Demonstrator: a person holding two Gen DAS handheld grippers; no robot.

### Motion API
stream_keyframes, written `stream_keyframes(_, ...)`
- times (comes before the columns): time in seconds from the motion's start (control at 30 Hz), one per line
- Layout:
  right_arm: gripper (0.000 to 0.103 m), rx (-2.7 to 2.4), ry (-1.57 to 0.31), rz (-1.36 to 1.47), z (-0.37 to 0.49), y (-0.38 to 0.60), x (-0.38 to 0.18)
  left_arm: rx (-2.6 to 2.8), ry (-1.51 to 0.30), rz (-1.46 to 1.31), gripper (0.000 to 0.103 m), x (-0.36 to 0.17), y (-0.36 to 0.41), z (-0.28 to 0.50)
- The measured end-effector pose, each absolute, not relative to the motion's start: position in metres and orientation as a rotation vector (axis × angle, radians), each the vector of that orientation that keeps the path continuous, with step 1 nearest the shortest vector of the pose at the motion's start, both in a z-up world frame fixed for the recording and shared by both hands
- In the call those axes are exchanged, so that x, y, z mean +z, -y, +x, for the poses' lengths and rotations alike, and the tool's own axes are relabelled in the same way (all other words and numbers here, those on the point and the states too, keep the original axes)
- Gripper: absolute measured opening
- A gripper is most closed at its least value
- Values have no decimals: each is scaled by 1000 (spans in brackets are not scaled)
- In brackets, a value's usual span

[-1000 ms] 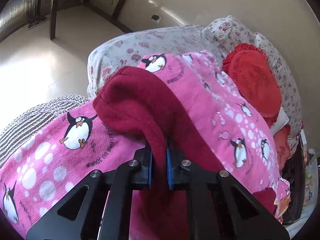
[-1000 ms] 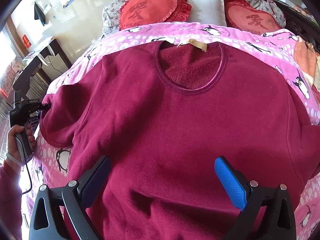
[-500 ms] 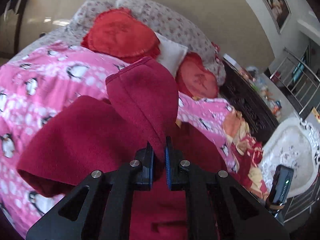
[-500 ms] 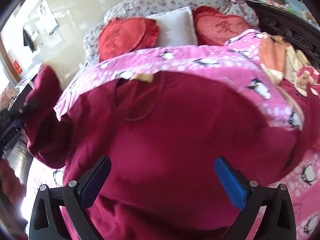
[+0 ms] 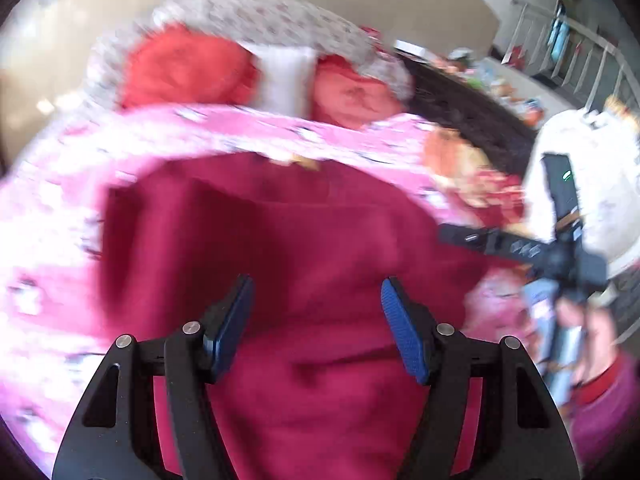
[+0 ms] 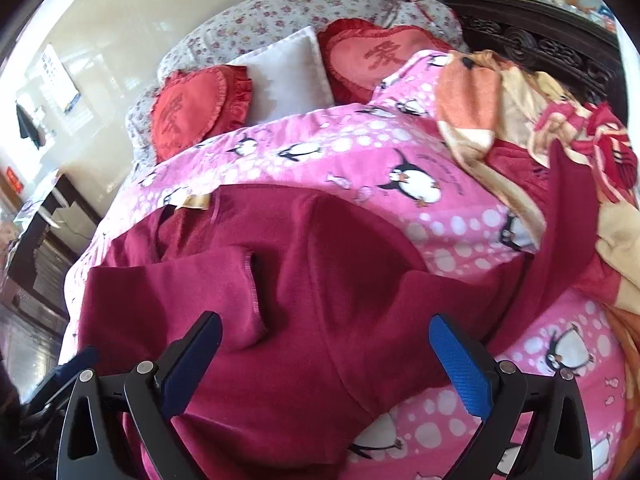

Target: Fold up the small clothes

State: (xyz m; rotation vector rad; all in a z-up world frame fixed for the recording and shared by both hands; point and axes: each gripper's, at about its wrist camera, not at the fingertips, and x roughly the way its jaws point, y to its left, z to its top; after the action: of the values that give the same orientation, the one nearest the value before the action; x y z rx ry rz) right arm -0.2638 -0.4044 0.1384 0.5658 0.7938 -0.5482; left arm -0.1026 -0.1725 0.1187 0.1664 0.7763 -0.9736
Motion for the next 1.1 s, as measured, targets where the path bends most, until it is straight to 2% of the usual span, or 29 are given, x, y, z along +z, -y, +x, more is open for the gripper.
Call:
stream_keyframes(0.17,103,-470,-796,436,-222,387,134,-713,-810,193,66,93,135,-69)
stream_keyframes(0.23,83,-491,-832,345,-198,385,125,-664,-866,147,66,80,119,-54)
stream_keyframes(0.27,55,-497,-870,306,-185,384,117,-638,-893,129,66,73,113,-48)
stream_keyframes(0.3,39,-497,-898,287,-179,385,112,-626,-909,110,66,68,109,-44)
stream_keyframes(0.33,35,-507,-895,240,-173,381,110,-617,-919,93,66,64,103,-41)
stream_keyframes(0.4,6,-457,-876,232,-172,378,116,-605,-928,78,66,60,98,-39)
stream_keyframes(0.6,6,-489,-788,259,-202,391,152,-612,-921,37,66,56,93,-40)
stream_keyframes(0.77,7,-597,-875,318,-214,424,127,-593,-991,52,66,44,101,-30)
stream_keyframes(0.83,13,-614,-940,315,-209,426,120,-589,-1003,52,66,41,100,-29)
stream_keyframes(0.87,20,-627,-922,297,-209,423,126,-584,-1001,53,66,40,98,-29)
stream_keyframes(0.9,34,-637,-868,280,-211,415,139,-578,-999,54,66,39,97,-28)
stream_keyframes(0.97,47,-566,-785,281,-209,398,157,-567,-1005,46,66,36,94,-26)
stream_keyframes(1.1,47,-185,-785,210,-155,332,168,-557,-1014,25,66,31,90,-24)
